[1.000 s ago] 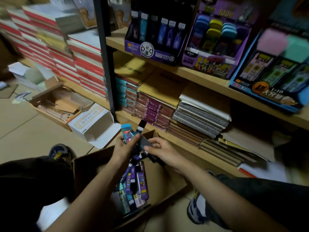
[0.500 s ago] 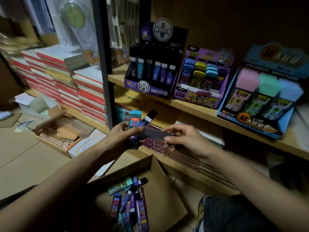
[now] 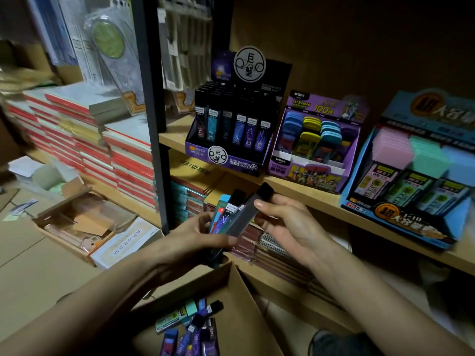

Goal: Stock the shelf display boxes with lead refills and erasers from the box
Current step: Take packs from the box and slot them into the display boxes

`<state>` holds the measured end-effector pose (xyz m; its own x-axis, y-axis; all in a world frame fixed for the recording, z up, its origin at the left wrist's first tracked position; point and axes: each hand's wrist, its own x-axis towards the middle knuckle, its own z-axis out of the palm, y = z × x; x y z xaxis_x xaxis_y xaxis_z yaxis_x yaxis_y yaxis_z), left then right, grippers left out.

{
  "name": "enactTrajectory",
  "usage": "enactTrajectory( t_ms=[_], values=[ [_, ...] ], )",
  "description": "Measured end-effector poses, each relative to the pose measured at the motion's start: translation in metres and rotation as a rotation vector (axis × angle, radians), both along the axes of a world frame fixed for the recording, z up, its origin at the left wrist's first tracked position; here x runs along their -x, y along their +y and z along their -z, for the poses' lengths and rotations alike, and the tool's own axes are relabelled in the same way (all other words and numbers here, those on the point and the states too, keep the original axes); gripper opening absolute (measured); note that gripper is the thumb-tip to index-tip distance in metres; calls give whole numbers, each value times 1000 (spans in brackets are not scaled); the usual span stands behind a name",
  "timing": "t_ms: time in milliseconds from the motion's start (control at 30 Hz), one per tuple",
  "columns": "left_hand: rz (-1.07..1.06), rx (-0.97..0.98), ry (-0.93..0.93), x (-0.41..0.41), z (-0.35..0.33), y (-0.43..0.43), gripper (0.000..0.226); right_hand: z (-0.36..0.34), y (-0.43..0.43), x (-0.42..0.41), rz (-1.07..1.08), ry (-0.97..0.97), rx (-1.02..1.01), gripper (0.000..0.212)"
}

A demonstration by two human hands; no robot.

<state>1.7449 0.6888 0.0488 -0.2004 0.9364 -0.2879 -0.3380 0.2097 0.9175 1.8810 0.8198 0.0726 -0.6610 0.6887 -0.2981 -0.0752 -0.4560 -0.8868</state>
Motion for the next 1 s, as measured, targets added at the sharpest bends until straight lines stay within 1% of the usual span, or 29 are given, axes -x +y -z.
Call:
enactTrajectory(
  t_ms=[67, 167, 200, 267, 333, 400, 433, 533, 600, 633, 700, 733, 767, 800, 833, 933, 1000],
  values=[
    [17, -4, 15, -2, -2, 2, 62, -1, 2, 2, 19, -40, -23, 66],
    [-2, -58, 79, -5, -3, 4, 54, -3, -1, 4, 34, -62, -133, 57],
    [-27, -85, 94, -6, -4, 4, 53, -3, -3, 4, 53, -54, -162, 51],
    [-87, -130, 97, -10, -3, 6, 53, -3, -8, 3, 113, -41, -213, 34],
    [-152, -155, 69, -11, -3, 8, 53, -6, -11, 2, 192, 0, -199, 21],
    [-200, -168, 57, -11, -4, 9, 51, -11, -9, 2, 269, 60, -186, 27],
    [-216, -172, 66, -11, -5, 9, 49, -14, -7, 2, 301, 76, -219, 32],
    [-251, -176, 97, -10, -7, 10, 43, -19, -5, 2, 343, 56, -377, 33],
    [-274, -178, 101, -7, -8, 10, 40, -22, -7, 2, 326, 61, -441, 25],
    [-283, -177, 103, -6, -9, 10, 39, -22, -9, 2, 300, 82, -442, 21],
    [-294, -176, 112, -6, -12, 9, 40, -21, -15, 3, 217, 114, -379, 18],
    [-302, -178, 121, -5, -13, 9, 42, -20, -18, 4, 176, 106, -352, 24],
    [-311, -182, 132, -4, -15, 8, 45, -18, -19, 4, 142, 83, -350, 41],
    [-321, -186, 147, -2, -16, 8, 47, -18, -20, 3, 110, 61, -366, 50],
    [-330, -188, 166, 1, -17, 7, 50, -17, -21, 4, 92, 47, -399, 49],
    [-347, -188, 215, 13, -21, 3, 57, -21, -23, 5, 55, 1, -459, 31],
    [-370, -181, 230, 22, -21, -1, 55, -24, -24, 9, 41, -19, -469, 19]
  ],
)
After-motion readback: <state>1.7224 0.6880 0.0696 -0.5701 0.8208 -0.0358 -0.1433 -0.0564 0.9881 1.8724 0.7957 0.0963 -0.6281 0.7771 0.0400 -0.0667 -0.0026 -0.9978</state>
